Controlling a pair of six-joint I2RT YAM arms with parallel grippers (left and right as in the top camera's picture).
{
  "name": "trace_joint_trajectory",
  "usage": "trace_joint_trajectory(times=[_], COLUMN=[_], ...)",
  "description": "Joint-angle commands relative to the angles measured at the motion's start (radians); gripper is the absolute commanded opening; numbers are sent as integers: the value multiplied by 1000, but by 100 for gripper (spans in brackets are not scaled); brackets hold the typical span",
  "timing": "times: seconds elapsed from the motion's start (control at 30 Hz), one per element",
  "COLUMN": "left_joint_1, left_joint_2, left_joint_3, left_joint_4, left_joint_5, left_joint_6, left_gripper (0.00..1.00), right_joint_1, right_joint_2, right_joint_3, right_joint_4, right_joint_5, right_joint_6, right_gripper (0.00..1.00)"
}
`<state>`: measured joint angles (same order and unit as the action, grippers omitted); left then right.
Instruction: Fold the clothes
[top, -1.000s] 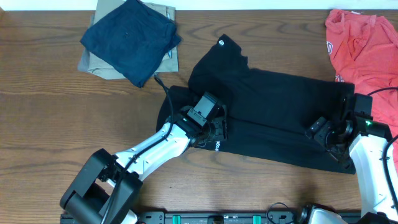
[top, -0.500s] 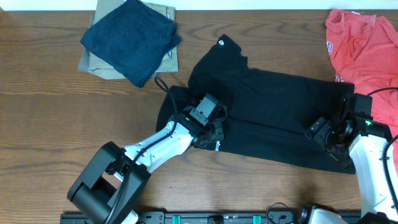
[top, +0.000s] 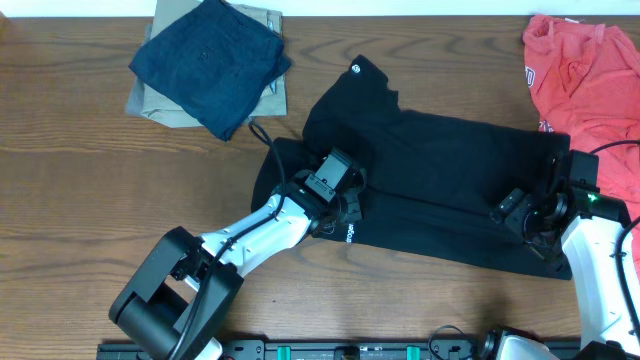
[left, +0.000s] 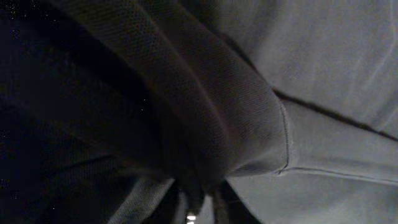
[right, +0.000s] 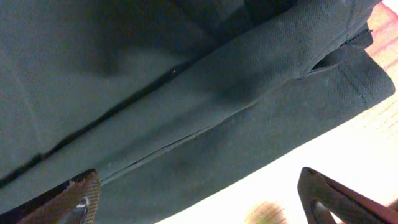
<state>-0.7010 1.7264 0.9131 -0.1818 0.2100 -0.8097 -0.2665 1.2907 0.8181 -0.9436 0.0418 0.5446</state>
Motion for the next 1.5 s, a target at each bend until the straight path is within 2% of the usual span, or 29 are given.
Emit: trace_joint_trajectory(times=[0.0,0.53,0.7,0.73,0.77,0.9,1.0,1.17,1.27,1.47], left_joint_1=[1,1,1,1,1,2,7,18,22,22], left_joint_2=[6,6,6,6,6,5,-7,-112,-187,-183], left_joint_3=[4,4,4,4,4,4,18,51,51,50], left_joint_4=[24,192,261,274,288,319,258,-9,-124,-196], left_joint_5=[-47,-191,-204,-204,-204,-203,-187,-158,-158,-131], left_joint_6=[28,63,124,138,158,225,231,171,169,67], left_gripper=[11,12,17,23,24,25,29,31,37,41], right_joint_1=[-7,-7,-7,-7,-7,-7,-7,-7,-7,-7], right_joint_2=[0,0,0,0,0,0,0,0,0,0], right_joint_3=[16,16,16,16,16,16,16,16,16,16], right_joint_4=[2,1,1,1,1,0,-6,-4,2,17], right_joint_5=[14,14,14,14,14,14,14,14,13,-17], right_joint_6=[-7,-8,-8,-8,-8,-8,-11,-30,-29,-29], right_gripper=[99,99,99,99,99,99,99,99,99,99])
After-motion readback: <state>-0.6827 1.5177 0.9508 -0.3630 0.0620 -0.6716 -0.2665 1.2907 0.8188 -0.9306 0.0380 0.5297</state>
